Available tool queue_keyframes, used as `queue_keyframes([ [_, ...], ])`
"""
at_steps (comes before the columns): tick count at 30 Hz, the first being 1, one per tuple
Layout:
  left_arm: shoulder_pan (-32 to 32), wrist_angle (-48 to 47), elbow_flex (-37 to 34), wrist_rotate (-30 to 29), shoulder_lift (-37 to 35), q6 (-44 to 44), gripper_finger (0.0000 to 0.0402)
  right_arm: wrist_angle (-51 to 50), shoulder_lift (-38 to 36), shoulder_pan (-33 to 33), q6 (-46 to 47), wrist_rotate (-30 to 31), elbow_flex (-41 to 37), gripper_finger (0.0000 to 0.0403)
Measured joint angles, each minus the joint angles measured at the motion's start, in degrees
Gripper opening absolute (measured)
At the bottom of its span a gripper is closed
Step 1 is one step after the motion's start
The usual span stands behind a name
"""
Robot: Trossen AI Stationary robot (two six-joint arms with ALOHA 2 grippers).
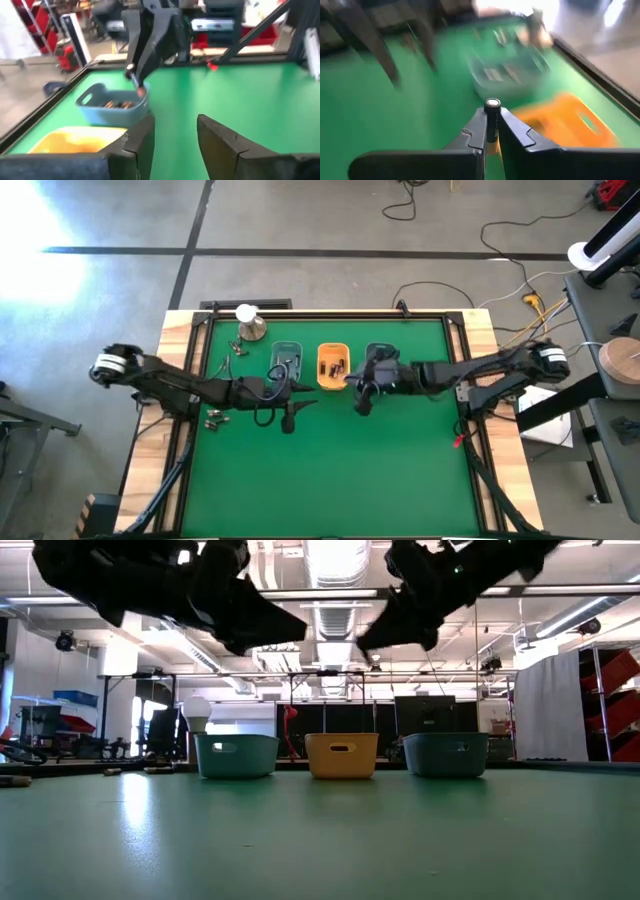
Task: Sort batteries
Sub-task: Put the small black battery into the blue bin
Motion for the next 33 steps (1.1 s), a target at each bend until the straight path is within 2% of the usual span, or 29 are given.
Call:
queue_keyframes([
  [5, 0.00, -8.31, -0.34, -2.43, -6.47, 0.16, 0.0130, -36.29, -0.01, -6.93, 1.57, 0.12, 11.88, 0.0022],
  [8, -0.12, -10.24, -0.55, -2.72, -8.71, 0.07, 0.0130, -51.40, 2.31, -11.49, 1.36, -1.03, 16.45, 0.0022],
  [10, -0.45, -11.58, -0.65, -2.80, -9.48, -0.05, 0.0130, -56.87, 4.18, -14.49, 0.11, -4.32, 17.36, 0.0022],
  [14, -0.86, -12.67, -0.70, -2.76, -9.88, 0.07, 0.0130, -55.51, 7.43, -19.26, -3.28, -9.64, 15.85, 0.0022],
  [20, -1.90, -15.99, -0.72, -2.79, -10.88, 0.06, 0.0126, -51.35, 14.16, -23.67, -7.60, -10.98, 14.35, 0.0022],
  [25, -2.72, -24.82, 0.08, -2.79, -15.14, -2.02, 0.0118, -51.30, 18.52, -24.20, -9.11, -12.97, 14.35, 0.0022],
  [33, -3.44, -36.85, 0.10, -2.85, -22.22, -8.96, 0.0117, -49.57, 18.52, -24.03, -9.45, -14.19, 14.33, 0.0022],
])
